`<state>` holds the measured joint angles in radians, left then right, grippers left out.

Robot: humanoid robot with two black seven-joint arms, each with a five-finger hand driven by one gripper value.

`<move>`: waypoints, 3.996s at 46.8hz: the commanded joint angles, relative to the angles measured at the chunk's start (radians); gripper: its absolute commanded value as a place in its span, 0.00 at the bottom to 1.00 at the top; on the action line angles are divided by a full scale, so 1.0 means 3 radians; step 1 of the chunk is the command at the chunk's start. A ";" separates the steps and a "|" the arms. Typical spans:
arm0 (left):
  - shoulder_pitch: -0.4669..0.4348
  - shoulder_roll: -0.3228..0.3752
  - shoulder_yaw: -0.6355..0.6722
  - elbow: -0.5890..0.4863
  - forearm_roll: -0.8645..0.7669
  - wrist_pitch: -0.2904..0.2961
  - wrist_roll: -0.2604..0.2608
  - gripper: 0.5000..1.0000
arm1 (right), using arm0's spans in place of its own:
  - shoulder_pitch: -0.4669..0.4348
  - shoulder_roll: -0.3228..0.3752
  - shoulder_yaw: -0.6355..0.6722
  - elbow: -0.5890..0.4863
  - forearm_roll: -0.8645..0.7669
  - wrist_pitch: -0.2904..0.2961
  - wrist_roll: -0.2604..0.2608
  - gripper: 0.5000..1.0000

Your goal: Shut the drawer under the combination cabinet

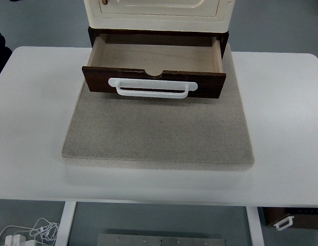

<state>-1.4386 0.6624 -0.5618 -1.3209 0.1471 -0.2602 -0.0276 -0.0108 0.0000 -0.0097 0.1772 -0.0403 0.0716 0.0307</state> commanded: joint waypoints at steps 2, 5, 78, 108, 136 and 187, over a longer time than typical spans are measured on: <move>-0.0037 -0.0014 0.0175 -0.0178 0.0143 0.0008 0.0000 0.99 | 0.0000 0.0000 -0.0003 -0.0003 0.0001 0.0002 0.0000 0.90; -0.0052 -0.0014 0.0272 -0.0290 0.0169 0.0013 0.0005 0.99 | 0.0000 0.0000 0.0002 0.0003 0.0001 0.0002 0.0000 0.90; -0.0379 -0.0567 0.1745 -0.0981 0.0670 -0.0437 0.1856 0.99 | 0.0000 0.0000 0.0002 0.0002 0.0001 0.0002 0.0000 0.90; -0.0384 -0.0608 0.1919 -0.0562 0.0992 -0.0641 0.2096 1.00 | 0.0000 0.0000 0.0002 0.0002 -0.0004 0.0002 0.0000 0.90; -0.0374 -0.0786 0.1903 -0.0276 0.1120 -0.0641 0.2086 0.99 | 0.0000 0.0000 0.0002 0.0002 0.0001 -0.0003 0.0000 0.90; -0.0379 -0.0827 0.1862 0.0174 0.1381 -0.0580 0.2056 0.97 | 0.0000 0.0000 0.0002 0.0002 0.0001 0.0002 0.0000 0.90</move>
<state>-1.5524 0.4141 -0.0031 -1.2810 0.5598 -0.4345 0.5887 -0.0107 0.0000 -0.0097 0.1769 -0.0401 0.0720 0.0307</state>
